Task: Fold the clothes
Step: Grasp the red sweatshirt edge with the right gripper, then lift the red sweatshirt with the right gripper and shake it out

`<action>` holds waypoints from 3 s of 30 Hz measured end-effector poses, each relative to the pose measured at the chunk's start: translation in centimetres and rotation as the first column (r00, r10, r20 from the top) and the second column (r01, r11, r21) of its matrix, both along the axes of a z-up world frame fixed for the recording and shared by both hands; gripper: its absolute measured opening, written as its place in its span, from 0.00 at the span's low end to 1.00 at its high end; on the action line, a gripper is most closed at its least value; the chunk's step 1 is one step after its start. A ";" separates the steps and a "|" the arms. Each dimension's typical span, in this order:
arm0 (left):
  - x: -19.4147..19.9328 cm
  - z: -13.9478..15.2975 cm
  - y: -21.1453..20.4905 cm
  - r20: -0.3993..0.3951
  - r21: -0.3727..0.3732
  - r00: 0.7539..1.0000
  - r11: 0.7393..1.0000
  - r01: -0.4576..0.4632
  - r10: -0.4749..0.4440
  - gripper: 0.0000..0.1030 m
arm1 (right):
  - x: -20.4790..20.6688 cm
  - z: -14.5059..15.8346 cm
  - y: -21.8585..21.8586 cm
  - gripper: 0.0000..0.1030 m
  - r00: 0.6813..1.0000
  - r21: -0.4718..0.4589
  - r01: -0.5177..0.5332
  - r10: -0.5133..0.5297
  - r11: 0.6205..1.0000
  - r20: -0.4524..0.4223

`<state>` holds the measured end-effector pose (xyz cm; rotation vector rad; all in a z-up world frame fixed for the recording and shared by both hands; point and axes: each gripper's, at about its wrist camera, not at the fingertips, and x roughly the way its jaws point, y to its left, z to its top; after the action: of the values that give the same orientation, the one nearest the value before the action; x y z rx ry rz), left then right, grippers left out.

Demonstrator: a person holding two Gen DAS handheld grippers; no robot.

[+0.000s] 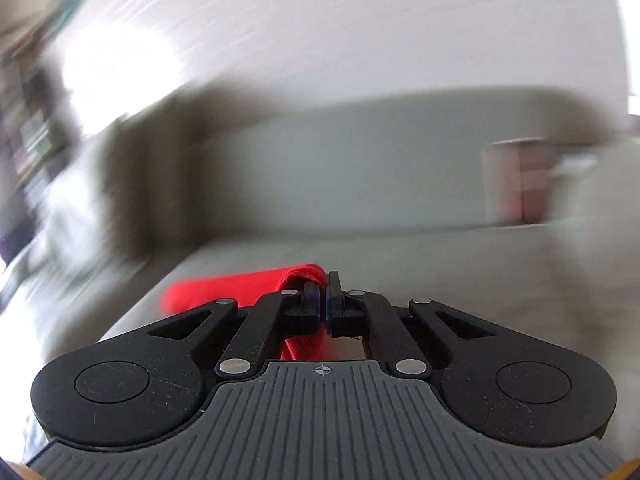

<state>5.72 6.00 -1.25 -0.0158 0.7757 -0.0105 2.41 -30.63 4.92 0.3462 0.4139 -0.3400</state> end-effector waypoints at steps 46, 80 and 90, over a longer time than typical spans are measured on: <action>7.6 -12.0 -21.6 -0.275 -0.583 0.954 0.810 -0.067 -0.119 0.26 | -16.4 -10.5 -13.0 0.11 0.977 0.371 0.156 -0.087 0.915 -0.195; 5.6 -8.2 -21.2 -0.158 -0.523 0.962 0.845 0.110 -0.223 0.01 | -15.9 -11.6 -15.0 0.04 0.987 0.535 0.145 -0.083 0.833 -0.139; 3.4 7.2 -12.3 0.016 -0.767 0.951 0.607 0.210 -0.309 0.00 | -16.8 -8.8 -16.1 0.03 0.985 0.922 -0.083 -0.108 0.379 0.133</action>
<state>9.11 -6.29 5.98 -0.7294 0.8405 -0.6365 -14.38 -46.77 -3.90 1.5237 0.3970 -0.0386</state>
